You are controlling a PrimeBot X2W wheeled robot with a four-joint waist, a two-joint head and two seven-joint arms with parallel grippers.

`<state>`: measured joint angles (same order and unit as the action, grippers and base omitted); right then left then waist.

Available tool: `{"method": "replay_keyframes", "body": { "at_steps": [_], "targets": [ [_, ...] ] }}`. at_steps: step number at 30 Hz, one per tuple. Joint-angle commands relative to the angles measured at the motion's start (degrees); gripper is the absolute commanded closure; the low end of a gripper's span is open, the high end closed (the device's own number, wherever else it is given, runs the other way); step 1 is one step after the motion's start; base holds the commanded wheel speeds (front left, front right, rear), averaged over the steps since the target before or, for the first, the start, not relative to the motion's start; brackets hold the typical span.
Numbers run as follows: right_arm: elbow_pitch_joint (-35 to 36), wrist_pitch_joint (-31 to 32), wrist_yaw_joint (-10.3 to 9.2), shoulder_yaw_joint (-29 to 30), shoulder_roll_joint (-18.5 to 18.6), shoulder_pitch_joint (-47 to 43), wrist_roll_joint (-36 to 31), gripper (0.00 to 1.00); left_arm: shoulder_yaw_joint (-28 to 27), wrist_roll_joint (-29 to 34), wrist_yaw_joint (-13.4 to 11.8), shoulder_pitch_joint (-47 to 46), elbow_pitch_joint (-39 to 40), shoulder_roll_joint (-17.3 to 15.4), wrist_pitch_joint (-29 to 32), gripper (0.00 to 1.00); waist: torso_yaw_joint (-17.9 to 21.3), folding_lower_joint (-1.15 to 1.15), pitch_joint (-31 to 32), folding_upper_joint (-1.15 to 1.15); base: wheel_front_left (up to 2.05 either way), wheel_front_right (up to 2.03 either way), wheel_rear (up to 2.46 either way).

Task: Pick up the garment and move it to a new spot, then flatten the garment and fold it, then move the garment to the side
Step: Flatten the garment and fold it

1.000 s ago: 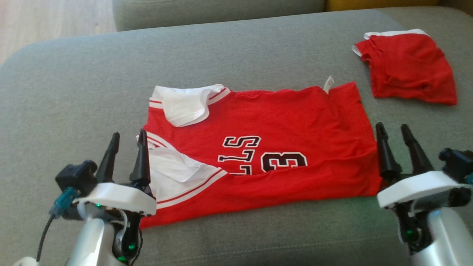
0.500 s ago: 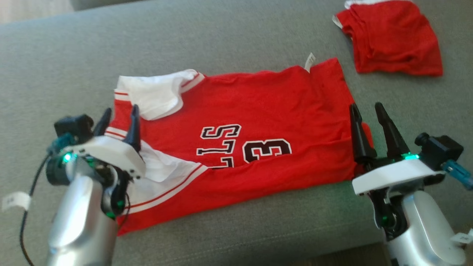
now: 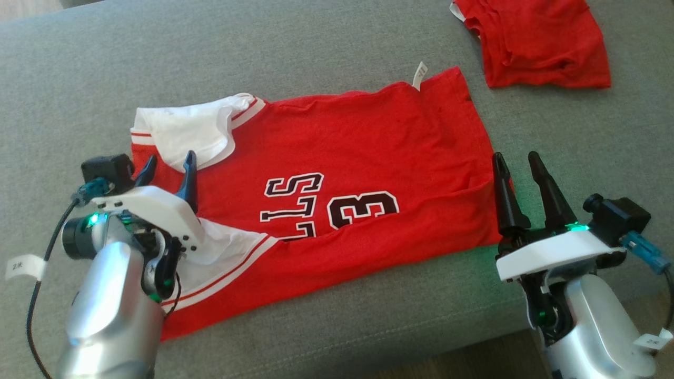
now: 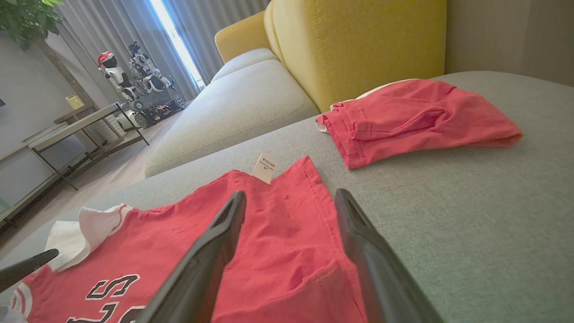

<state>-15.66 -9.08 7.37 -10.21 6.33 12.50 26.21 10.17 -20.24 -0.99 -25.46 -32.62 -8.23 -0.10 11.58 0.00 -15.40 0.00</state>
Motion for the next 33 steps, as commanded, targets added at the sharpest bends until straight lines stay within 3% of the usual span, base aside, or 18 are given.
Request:
{"method": "replay_keyframes", "body": {
  "at_steps": [1,7,8,9,10,22,33],
  "targets": [
    [1.38,-0.77,0.12,-1.21,0.10,2.40,0.18,0.00,-1.59,0.52,-0.06,-3.36,1.09,-1.55,-0.63,0.00,0.27,0.00,-0.18,0.00,0.00,0.00,0.00],
    [0.55,-1.19,0.12,-1.16,-0.18,2.73,0.36,0.00,-0.69,0.77,0.48,-4.65,-0.43,-1.87,-0.27,0.00,0.74,0.00,-0.45,0.00,0.00,0.00,0.00],
    [0.37,-1.24,0.12,-1.21,-0.22,2.81,0.34,0.00,-0.53,0.62,0.73,-4.89,-0.73,-1.86,0.11,0.17,0.85,0.00,-0.54,0.00,0.00,0.00,0.00],
    [0.27,-1.29,0.12,-1.22,-0.25,2.92,0.32,0.00,-0.35,0.45,1.09,-5.18,-0.83,-1.84,0.45,0.82,0.90,0.00,-0.74,0.00,0.00,0.00,0.00],
    [0.20,-1.42,0.12,-1.04,-0.27,2.99,0.32,0.00,-0.19,0.30,1.35,-5.41,-0.87,-1.81,0.76,1.00,0.84,0.00,-0.87,0.00,0.00,0.00,0.00],
    [-0.26,-0.78,0.12,0.83,1.36,4.39,-0.67,0.00,0.05,-0.68,1.28,-4.35,4.00,-1.31,-1.77,1.00,-2.69,0.00,0.83,0.00,0.00,0.00,0.00],
    [-1.94,7.18,0.12,4.34,5.00,11.37,-2.36,0.00,1.00,-1.19,0.44,-1.52,14.51,-0.42,-2.24,1.00,-6.85,0.00,0.70,0.00,0.00,0.00,0.00]
  ]
}}
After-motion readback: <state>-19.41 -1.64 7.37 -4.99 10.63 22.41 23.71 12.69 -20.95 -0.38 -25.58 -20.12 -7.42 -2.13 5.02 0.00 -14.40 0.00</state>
